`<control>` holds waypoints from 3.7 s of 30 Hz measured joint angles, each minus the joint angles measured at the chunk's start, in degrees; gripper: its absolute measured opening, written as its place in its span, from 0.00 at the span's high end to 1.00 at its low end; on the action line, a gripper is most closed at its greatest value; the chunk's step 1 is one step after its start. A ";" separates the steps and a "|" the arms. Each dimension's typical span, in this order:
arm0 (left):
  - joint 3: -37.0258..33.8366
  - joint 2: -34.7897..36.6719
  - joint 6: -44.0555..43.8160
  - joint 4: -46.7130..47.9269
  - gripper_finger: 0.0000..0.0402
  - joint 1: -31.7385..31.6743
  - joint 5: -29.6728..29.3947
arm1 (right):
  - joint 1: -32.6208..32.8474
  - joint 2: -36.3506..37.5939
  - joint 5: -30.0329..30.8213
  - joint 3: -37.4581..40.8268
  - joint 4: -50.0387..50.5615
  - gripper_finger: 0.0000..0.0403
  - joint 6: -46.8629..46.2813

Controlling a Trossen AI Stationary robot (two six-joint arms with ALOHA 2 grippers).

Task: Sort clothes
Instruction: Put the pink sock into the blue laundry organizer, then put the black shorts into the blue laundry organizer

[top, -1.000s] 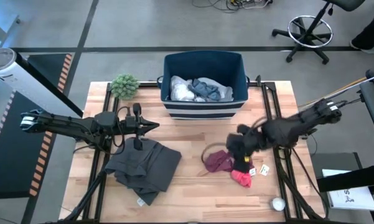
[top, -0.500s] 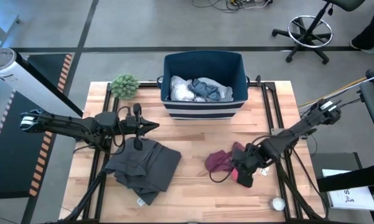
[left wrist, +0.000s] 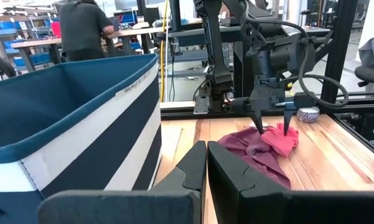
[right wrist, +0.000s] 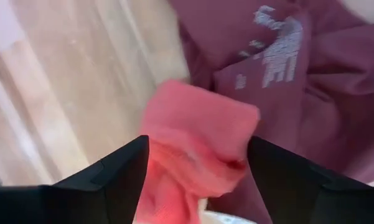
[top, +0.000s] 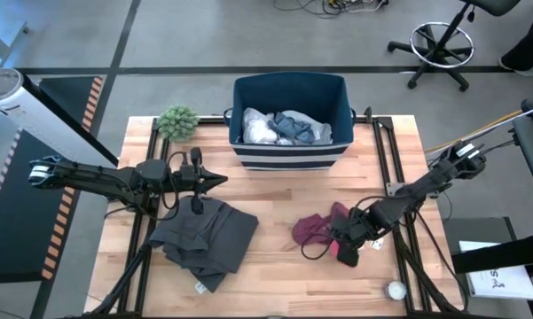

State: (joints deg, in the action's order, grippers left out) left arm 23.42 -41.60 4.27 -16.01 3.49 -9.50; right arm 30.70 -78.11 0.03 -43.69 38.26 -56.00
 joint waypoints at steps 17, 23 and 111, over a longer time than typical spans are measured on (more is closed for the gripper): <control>0.00 -0.09 -0.33 0.44 1.00 0.00 0.02 | -0.09 0.01 1.41 -1.32 -0.43 0.99 1.93; 0.00 -0.09 -0.33 0.44 1.00 0.00 0.02 | -0.31 0.07 4.09 -10.99 1.14 1.00 7.88; 20.66 -43.19 -12.07 51.40 0.44 7.68 7.41 | -30.54 0.35 15.46 -49.63 12.46 0.36 54.92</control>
State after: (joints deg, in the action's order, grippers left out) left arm 44.08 -84.80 -7.80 35.39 11.17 -2.09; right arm 0.16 -77.76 15.49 -93.32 50.72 -1.08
